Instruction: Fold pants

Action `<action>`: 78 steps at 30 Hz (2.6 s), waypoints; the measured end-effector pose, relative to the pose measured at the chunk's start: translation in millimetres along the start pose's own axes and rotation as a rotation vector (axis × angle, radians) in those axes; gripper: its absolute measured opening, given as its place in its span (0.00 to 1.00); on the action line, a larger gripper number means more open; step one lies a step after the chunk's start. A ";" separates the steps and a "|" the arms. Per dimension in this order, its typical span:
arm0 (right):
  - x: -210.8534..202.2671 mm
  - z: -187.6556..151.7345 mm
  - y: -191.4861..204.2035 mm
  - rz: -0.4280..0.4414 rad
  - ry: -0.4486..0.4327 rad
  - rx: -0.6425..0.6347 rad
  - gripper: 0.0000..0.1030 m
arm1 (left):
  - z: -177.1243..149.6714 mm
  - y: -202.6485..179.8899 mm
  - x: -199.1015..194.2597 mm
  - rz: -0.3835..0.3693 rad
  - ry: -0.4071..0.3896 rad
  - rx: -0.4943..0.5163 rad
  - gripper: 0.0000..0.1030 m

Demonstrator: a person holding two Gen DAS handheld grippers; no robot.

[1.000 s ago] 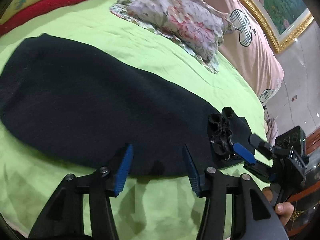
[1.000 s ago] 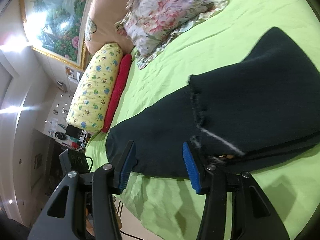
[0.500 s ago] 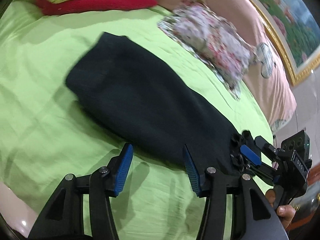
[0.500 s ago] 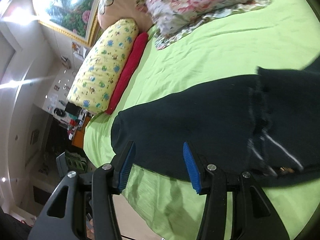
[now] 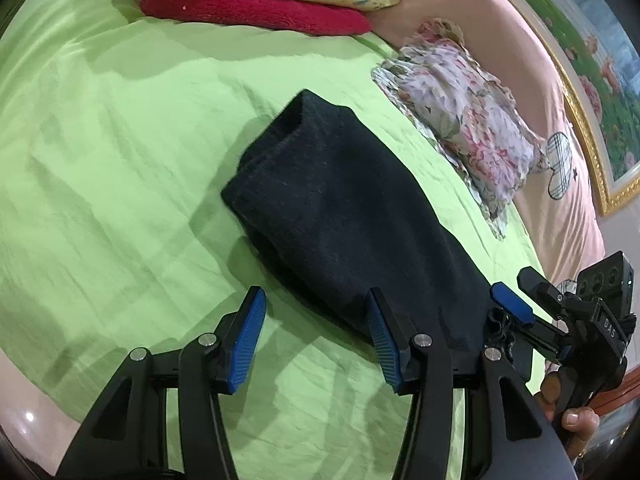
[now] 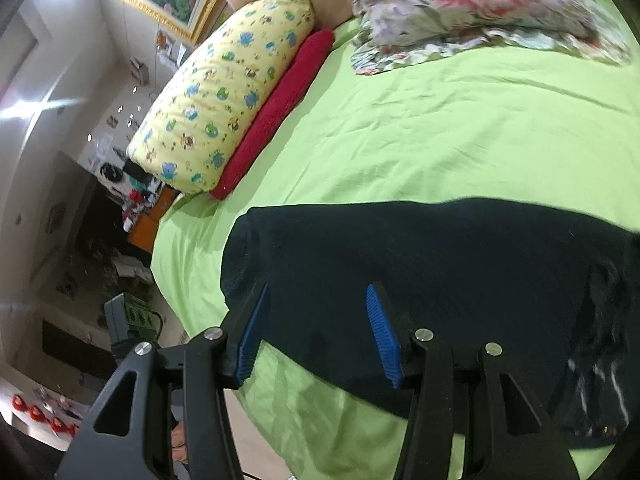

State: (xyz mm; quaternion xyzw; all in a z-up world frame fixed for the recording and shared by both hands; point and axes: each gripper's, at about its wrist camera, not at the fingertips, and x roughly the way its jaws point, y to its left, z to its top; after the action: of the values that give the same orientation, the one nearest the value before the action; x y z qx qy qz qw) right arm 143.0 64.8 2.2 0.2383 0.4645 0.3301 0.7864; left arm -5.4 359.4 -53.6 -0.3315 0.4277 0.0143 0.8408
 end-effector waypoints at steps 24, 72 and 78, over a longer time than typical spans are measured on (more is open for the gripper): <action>164.5 81.5 90.9 -0.082 0.371 -0.577 0.50 | 20.8 8.0 27.2 -0.019 -0.043 -0.103 0.56; -127.2 49.3 -64.7 0.197 -0.222 -0.046 0.17 | -19.3 -258.6 16.0 -0.325 0.030 0.329 0.24; -159.1 28.4 -111.1 0.184 -0.274 0.030 0.17 | -44.9 -302.2 46.6 -0.334 0.097 0.393 0.24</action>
State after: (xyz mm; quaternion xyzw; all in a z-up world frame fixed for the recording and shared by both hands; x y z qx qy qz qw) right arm 145.6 -129.2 30.6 0.3342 0.3338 0.3581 0.8054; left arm 85.3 86.1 58.7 -0.2282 0.4015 -0.2239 0.8583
